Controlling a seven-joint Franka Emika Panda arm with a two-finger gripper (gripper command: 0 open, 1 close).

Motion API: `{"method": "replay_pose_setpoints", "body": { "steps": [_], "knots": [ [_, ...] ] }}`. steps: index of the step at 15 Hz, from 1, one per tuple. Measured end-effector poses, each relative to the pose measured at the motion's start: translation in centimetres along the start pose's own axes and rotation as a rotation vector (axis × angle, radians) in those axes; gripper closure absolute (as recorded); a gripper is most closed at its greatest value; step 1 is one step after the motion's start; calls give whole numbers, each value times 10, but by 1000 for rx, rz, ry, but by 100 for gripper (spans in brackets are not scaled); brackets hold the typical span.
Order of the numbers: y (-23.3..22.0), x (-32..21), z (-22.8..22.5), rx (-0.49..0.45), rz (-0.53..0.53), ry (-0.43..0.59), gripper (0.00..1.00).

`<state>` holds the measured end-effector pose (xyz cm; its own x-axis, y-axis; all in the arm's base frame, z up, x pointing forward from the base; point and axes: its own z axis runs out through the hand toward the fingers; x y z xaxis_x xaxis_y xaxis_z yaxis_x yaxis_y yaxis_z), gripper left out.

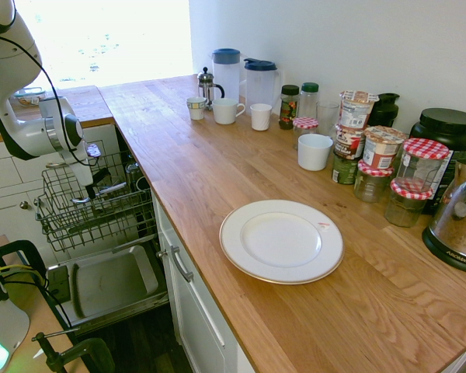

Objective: Put the spoon in the dishwasher

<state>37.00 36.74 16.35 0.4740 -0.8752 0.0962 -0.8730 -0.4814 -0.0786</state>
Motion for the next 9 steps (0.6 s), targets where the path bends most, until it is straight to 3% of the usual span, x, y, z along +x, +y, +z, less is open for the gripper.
{"method": "replay_pose_setpoints", "body": {
  "steps": [6,7,9],
  "knots": [
    [2,-7,39,-17,12,-3,100],
    [1,-5,43,-15,15,-3,0],
    [0,-3,47,-8,23,-4,0]
  ]
}}
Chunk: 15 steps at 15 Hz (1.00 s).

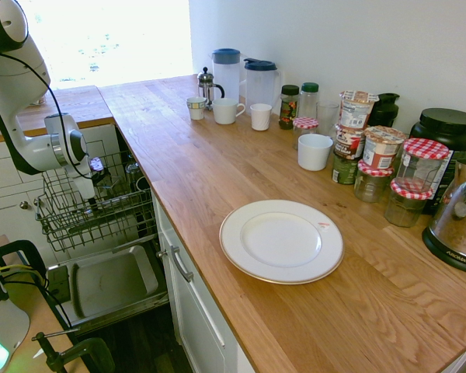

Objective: Put the spoon in the dishwasher

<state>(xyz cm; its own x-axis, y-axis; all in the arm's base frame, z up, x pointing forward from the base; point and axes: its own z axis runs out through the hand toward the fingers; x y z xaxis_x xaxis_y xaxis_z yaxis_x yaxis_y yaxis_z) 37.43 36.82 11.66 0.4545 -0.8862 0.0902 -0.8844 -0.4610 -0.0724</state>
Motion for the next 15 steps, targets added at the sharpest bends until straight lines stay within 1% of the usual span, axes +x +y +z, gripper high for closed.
{"method": "replay_pose_setpoints", "body": {
  "steps": [11,13,15],
  "knots": [
    [-8,5,-1,24,11,14,0],
    [-11,0,-11,44,3,11,0],
    [-13,-5,-36,60,-10,26,0]
  ]
}}
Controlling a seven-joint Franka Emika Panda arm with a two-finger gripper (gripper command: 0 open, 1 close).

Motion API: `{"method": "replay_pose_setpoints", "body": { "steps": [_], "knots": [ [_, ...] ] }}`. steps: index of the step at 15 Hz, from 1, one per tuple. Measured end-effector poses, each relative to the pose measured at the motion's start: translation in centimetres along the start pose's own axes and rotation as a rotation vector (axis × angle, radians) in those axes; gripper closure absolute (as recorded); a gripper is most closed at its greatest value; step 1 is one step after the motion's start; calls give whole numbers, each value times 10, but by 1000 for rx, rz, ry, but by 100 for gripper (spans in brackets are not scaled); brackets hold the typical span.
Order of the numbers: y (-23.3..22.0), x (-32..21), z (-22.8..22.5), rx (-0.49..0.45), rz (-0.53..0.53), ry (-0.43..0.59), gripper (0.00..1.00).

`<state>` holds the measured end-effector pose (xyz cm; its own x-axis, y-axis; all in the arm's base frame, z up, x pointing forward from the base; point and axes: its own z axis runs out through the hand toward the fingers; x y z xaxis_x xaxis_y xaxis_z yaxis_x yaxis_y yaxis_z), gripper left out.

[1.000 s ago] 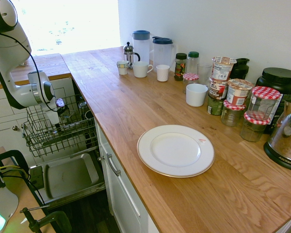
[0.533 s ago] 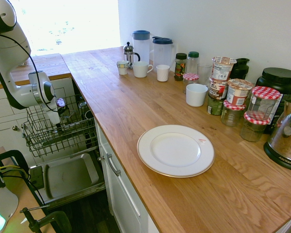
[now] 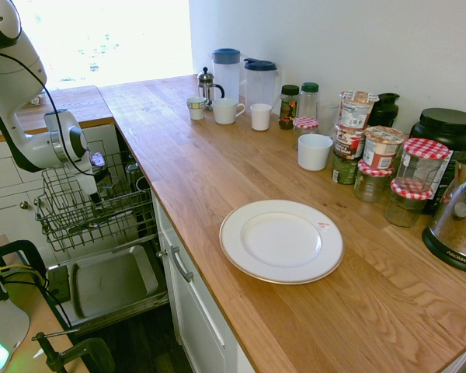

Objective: Put the spoon in the dishwasher

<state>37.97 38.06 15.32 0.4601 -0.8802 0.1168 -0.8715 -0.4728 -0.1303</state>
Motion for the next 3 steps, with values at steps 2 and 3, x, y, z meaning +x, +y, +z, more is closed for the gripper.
{"method": "replay_pose_setpoints", "body": {
  "steps": [2,3],
  "knots": [
    [1,-8,-38,18,-20,16,0],
    [3,-13,-59,24,-29,27,0]
  ]
}}
